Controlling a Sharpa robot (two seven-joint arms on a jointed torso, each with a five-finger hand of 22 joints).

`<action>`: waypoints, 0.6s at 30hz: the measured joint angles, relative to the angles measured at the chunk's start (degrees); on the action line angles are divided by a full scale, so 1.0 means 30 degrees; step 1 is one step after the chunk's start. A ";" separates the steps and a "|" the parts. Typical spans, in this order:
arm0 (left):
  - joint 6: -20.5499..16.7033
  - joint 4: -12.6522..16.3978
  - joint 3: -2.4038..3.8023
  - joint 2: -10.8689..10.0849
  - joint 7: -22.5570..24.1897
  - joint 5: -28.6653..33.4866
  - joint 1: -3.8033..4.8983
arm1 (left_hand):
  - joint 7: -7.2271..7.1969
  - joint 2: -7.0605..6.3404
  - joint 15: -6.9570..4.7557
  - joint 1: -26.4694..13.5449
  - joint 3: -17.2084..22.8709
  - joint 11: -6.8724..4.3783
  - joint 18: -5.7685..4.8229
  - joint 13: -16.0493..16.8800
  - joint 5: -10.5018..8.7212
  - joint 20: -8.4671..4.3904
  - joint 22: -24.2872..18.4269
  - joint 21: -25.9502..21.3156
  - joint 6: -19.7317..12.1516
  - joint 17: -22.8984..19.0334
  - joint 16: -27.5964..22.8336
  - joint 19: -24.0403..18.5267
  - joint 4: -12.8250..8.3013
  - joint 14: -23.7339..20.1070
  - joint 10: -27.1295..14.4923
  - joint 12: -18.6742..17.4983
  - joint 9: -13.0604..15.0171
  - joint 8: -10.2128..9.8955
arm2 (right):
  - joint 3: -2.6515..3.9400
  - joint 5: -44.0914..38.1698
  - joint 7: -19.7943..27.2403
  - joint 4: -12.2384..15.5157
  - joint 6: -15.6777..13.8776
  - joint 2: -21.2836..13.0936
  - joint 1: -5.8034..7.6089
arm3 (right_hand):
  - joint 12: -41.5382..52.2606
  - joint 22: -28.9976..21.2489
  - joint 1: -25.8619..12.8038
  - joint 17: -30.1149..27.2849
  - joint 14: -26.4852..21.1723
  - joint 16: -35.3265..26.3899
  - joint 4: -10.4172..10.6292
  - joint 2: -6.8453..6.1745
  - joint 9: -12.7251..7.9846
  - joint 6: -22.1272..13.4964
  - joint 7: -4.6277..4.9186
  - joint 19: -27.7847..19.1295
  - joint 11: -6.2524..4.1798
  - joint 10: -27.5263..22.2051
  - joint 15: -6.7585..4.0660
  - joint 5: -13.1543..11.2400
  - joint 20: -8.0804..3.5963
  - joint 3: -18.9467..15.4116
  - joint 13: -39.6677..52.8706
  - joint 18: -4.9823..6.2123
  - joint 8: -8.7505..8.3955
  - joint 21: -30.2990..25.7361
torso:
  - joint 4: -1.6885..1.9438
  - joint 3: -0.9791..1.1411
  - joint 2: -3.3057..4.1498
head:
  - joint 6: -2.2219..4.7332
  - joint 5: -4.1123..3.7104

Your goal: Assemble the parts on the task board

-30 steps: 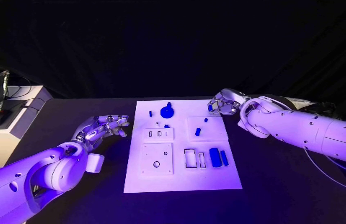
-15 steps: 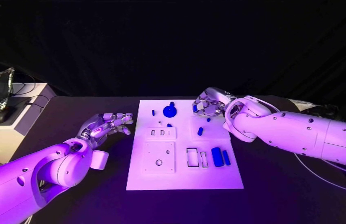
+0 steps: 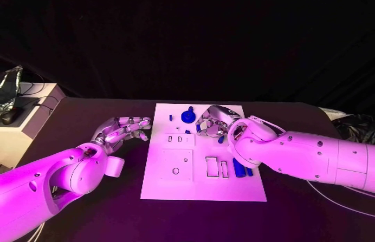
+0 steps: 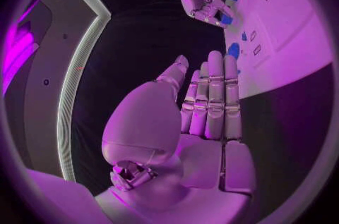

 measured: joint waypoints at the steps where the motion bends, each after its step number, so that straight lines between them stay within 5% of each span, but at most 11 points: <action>1: 0.0000 0.0000 0.0000 0.0007 -0.0004 0.0000 0.0000 | 0.0000 0.0000 0.0000 0.0000 0.0000 0.0000 -0.0001 0.0000 0.0000 0.0000 0.0000 0.0000 0.0000 0.0000 0.0000 0.0000 0.0000 0.0001 0.0000 0.0000 0.0000 0.0000 | -0.0021 -0.0039 -0.0102 0.0011 -0.0034 0.0095 -0.0055 | 0.0000 0.0000 0.0000 -0.0015 0.0000 0.0000 0.0000 0.0000 0.0000 0.0000 0.0001 0.0000 0.0001 0.0000 0.0000 0.0000 0.0000 0.0000 0.0000 0.0000 -0.0002 0.0000 | 0.0005 -0.0005 0.0000 | -0.0029 0.0016; 18: 0.0000 -0.0032 0.0000 0.0054 -0.0049 -0.0003 0.0000 | 0.0000 0.0000 0.0000 0.0000 0.0001 -0.0069 0.0001 0.0000 0.0000 0.0000 0.0000 0.0000 0.0000 0.0002 0.0000 0.0000 0.0000 0.0000 -0.0068 0.0000 0.0000 0.0000 | -0.0134 -0.0651 -0.1093 -0.0217 -0.0211 0.1336 -0.0578 | 0.0000 -0.0003 0.0001 -0.0070 0.0000 -0.0079 -0.0075 -0.0003 0.0014 -0.0025 0.0027 0.0001 0.0018 0.0017 0.0001 0.0076 0.0000 0.0036 0.0011 -0.0002 0.0000 -0.0092 | 0.0048 -0.0011 0.0020 | -0.0256 0.0205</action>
